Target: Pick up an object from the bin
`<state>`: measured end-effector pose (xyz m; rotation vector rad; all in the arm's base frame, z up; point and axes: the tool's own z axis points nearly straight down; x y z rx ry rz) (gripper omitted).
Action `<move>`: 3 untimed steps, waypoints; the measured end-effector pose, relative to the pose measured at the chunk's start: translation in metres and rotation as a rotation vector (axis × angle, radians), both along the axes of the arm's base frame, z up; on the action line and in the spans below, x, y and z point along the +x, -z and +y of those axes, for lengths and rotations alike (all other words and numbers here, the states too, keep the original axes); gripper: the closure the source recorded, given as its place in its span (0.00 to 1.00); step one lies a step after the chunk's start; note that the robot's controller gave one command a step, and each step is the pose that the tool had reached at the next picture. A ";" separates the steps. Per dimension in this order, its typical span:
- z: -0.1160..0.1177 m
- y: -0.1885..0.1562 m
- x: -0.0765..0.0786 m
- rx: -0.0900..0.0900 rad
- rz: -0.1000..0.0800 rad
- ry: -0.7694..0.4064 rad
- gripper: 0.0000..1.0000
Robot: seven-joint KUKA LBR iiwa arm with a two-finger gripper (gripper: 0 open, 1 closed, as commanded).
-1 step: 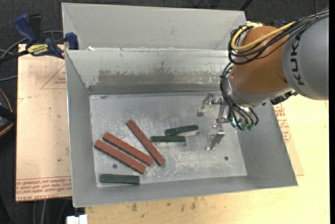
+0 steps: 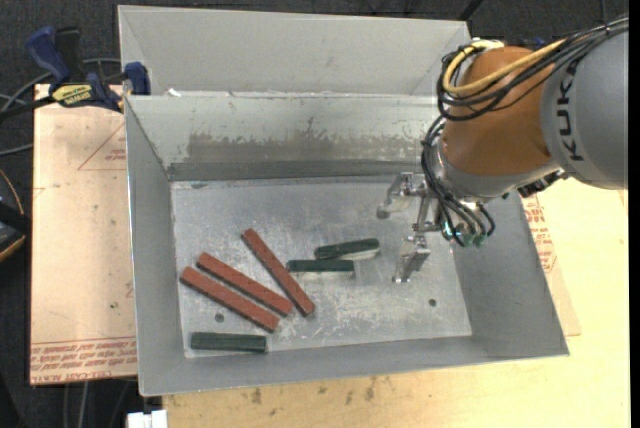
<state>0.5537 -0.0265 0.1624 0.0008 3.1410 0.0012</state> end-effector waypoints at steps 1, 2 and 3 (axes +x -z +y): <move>0.017 0.081 0.050 0.001 -0.011 -0.057 1.00; 0.017 0.081 0.050 0.001 -0.011 -0.058 1.00; 0.001 -0.017 0.056 0.000 -0.003 -0.028 1.00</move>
Offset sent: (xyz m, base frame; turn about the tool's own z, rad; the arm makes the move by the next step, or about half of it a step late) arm 0.0000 0.0000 0.0000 0.0000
